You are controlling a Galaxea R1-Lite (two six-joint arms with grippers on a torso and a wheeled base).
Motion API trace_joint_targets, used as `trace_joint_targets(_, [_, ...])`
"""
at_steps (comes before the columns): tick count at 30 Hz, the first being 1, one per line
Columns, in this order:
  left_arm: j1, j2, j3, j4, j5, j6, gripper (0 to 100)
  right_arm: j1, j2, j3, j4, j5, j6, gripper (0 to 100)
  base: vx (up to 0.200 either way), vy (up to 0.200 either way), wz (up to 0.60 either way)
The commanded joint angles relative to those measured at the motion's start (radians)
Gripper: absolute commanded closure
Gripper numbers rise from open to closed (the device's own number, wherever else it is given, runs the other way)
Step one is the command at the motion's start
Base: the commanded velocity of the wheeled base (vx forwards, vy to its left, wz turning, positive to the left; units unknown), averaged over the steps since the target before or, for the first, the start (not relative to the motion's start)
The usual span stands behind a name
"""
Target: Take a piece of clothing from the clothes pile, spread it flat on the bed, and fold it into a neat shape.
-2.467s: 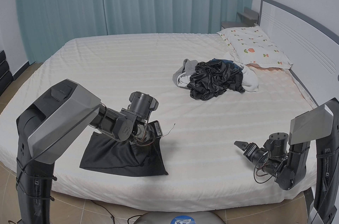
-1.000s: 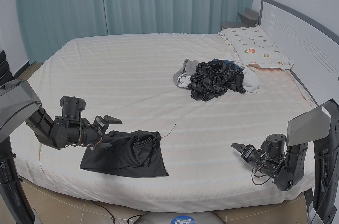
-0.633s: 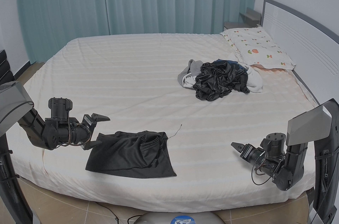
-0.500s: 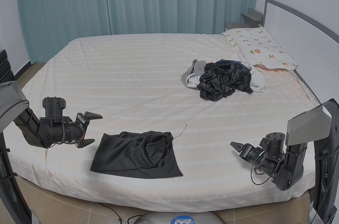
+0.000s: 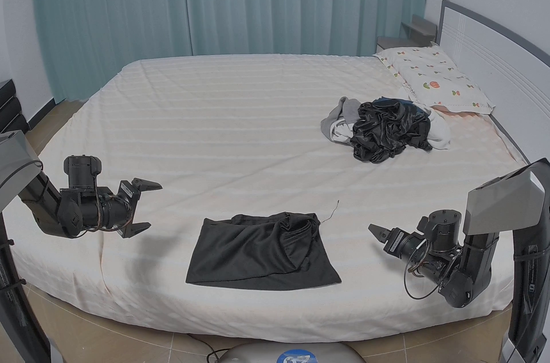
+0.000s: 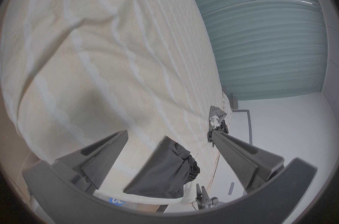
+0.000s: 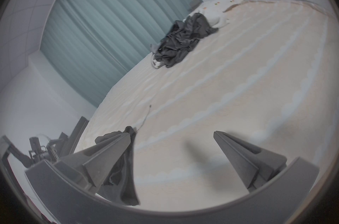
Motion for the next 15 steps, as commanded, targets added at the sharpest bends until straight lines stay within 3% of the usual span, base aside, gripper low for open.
trace_joint_targets(1, [-0.017,0.027,-0.004,-0.004,0.001,0.001,0,0.057,-0.022,-0.055,0.042,-0.005,-0.068,0,0.000,0.200,0.00])
trace_joint_targets(6, [-0.023,0.051,-0.004,-0.007,0.011,0.009,0,0.129,-0.022,-0.138,0.140,-0.056,-0.173,0,0.000,0.200,0.00])
trace_joint_targets(10, [-0.027,0.051,-0.004,-0.007,0.012,0.010,0,0.143,-0.021,-0.166,0.161,-0.067,-0.177,0,0.000,0.000,0.00])
trace_joint_targets(11, [-0.038,0.055,-0.003,-0.007,0.020,0.012,0,0.172,-0.016,-0.274,0.344,-0.114,-0.217,0,0.000,0.000,0.00])
trace_joint_targets(15, [-0.041,0.057,-0.003,-0.007,0.026,0.013,0,0.177,0.009,-0.370,0.448,-0.186,-0.265,0,0.000,0.000,0.00])
